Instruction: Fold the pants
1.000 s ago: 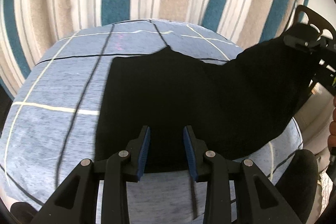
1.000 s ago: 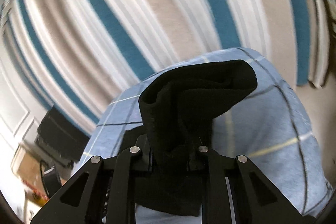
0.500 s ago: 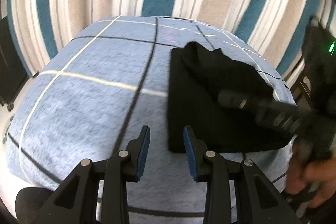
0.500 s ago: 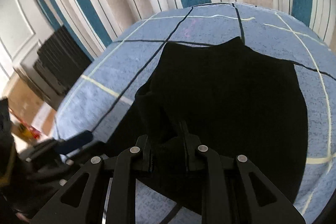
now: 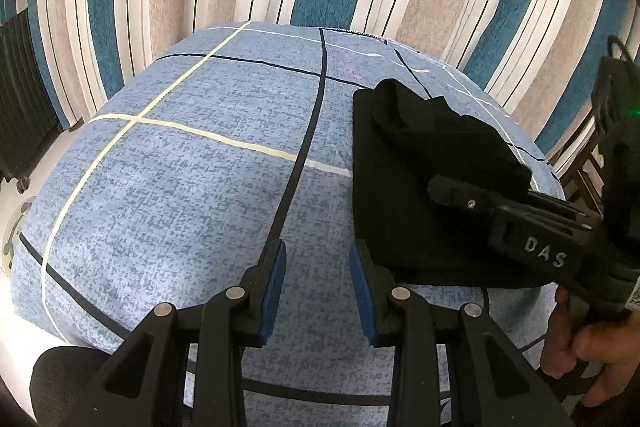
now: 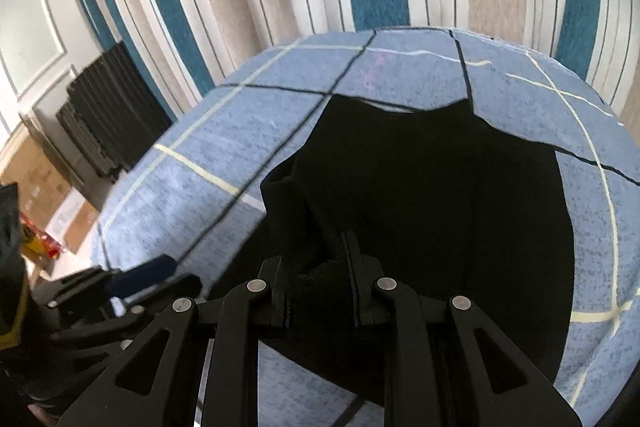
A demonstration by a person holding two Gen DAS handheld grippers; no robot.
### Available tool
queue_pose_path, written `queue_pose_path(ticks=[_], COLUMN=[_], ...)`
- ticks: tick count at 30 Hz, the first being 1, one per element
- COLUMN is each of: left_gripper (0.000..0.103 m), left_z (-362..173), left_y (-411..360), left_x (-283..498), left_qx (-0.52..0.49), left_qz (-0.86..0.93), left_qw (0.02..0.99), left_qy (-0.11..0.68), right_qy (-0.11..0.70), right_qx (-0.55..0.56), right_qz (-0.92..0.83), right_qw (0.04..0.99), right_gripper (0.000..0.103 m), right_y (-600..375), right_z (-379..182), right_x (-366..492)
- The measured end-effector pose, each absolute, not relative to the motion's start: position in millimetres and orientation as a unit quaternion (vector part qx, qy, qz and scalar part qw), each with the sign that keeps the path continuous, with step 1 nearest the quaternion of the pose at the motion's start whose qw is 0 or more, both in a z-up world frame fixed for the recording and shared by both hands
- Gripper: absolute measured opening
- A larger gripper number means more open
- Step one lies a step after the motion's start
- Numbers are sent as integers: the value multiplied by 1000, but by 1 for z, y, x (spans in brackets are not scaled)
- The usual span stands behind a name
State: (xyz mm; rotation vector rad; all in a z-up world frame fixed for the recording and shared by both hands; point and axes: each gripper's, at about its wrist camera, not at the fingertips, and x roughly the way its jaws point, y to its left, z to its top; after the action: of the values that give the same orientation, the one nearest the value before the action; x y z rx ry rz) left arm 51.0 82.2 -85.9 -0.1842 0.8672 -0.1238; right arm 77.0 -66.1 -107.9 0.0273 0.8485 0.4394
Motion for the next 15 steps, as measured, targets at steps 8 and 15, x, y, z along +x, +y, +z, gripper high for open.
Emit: queue_pose_path(ticks=[8,15], left_gripper=[35,35], left_z=[-82,-63], left_y=[82,90], left_x=[54,50], left_qx=[-86,-96], left_qz=[-55,-50], left_qw=[903,909], left_qy=[418,403], right_qy=[413,337], right_qx=[6,109], right_qz=[254,295], right_qw=[874,888], right_gripper=[46,47], right_y=[-62,-121], right_z=[-113,-79], right_x=[68,29])
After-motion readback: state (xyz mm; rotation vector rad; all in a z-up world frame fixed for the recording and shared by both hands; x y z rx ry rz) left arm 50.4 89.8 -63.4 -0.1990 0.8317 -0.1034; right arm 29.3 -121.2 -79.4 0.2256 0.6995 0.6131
